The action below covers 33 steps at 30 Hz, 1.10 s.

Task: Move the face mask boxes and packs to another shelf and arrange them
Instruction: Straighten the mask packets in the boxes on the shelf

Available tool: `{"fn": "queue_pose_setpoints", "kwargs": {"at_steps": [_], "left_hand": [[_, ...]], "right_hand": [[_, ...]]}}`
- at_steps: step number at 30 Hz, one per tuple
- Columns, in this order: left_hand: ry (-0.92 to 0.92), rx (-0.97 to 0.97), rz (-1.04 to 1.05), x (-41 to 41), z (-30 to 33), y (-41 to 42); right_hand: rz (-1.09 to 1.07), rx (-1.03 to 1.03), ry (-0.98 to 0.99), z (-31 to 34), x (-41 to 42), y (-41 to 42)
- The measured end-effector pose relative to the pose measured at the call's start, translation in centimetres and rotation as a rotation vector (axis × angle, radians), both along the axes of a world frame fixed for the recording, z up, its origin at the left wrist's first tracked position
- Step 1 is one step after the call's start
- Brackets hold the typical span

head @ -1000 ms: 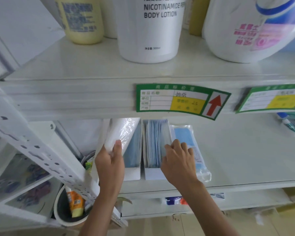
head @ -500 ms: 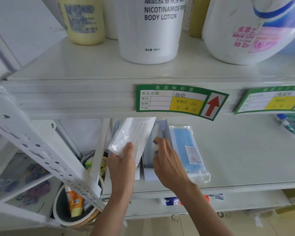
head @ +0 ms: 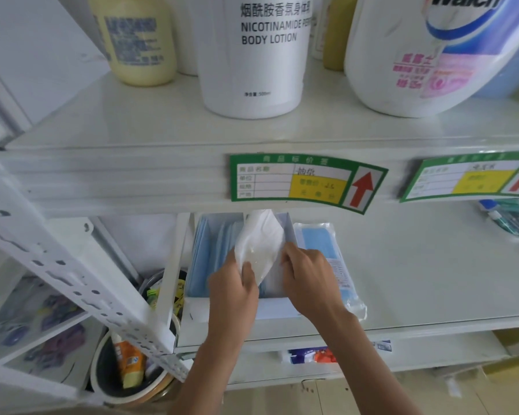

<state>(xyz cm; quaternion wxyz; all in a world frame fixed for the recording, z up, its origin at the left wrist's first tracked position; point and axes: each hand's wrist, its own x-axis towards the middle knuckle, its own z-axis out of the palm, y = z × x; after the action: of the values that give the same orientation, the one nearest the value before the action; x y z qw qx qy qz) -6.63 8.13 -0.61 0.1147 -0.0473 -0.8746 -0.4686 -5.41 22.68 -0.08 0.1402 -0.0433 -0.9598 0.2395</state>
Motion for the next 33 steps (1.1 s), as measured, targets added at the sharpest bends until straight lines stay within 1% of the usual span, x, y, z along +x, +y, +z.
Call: {"fn": "queue_pose_setpoints", "kwargs": {"at_steps": [2,4,7,10,12,14,17,19,20,21,22,24,26,28,30,33], "left_hand": [[0.033,-0.078,-0.053,0.0,0.6,0.2],[0.07,-0.135,-0.108,0.3,1.1,0.7],[0.089,-0.201,-0.171,0.6,1.5,1.9],[0.093,-0.257,-0.167,0.4,2.0,3.7],[0.096,-0.284,-0.133,0.1,2.2,5.1],[0.053,-0.232,-0.149,-0.2,1.9,6.3],[-0.014,-0.183,-0.189,-0.1,0.6,6.6],[-0.024,-0.207,-0.243,-0.1,-0.3,6.3],[-0.021,-0.225,-0.266,-0.1,-0.7,6.1],[-0.014,-0.239,-0.286,-0.2,-0.9,5.9],[-0.007,-0.248,-0.298,-0.4,-1.2,5.9],[-0.001,-0.283,-0.295,-0.6,-1.6,6.0],[0.062,-0.395,-0.271,-0.7,-2.1,6.2],[0.093,-0.499,-0.26,-0.6,-2.0,6.1],[0.055,-0.453,-0.31,-0.6,-1.9,5.7],[-0.057,-0.256,-0.413,-0.6,-1.1,4.4]], "right_hand": [[-0.068,0.055,0.059,-0.3,0.0,0.0],[-0.138,0.11,0.023,-0.7,-0.1,-0.1],[-0.122,0.123,-0.012,-1.3,-0.3,-0.2],[-0.118,0.12,0.066,-1.5,0.1,-0.2],[-0.12,-0.034,0.121,-1.5,0.3,0.4],[-0.106,-0.255,0.148,-2.0,0.3,1.5],[-0.101,-0.484,0.128,-2.1,0.4,2.4],[-0.123,-0.685,0.126,-1.6,0.2,2.6],[-0.136,-0.755,0.107,-1.1,0.2,2.7],[-0.137,-0.782,0.07,-0.7,0.1,2.9],[-0.13,-0.763,0.014,-0.3,-0.1,3.1],[-0.101,-0.633,-0.116,0.6,-0.7,3.6],[-0.07,-0.49,-0.273,1.7,-1.4,3.7],[-0.074,-0.408,-0.361,2.5,-2.4,3.6],[-0.115,-0.322,-0.358,2.9,-3.1,3.5],[-0.195,-0.078,-0.327,2.7,-3.0,2.9]]}}
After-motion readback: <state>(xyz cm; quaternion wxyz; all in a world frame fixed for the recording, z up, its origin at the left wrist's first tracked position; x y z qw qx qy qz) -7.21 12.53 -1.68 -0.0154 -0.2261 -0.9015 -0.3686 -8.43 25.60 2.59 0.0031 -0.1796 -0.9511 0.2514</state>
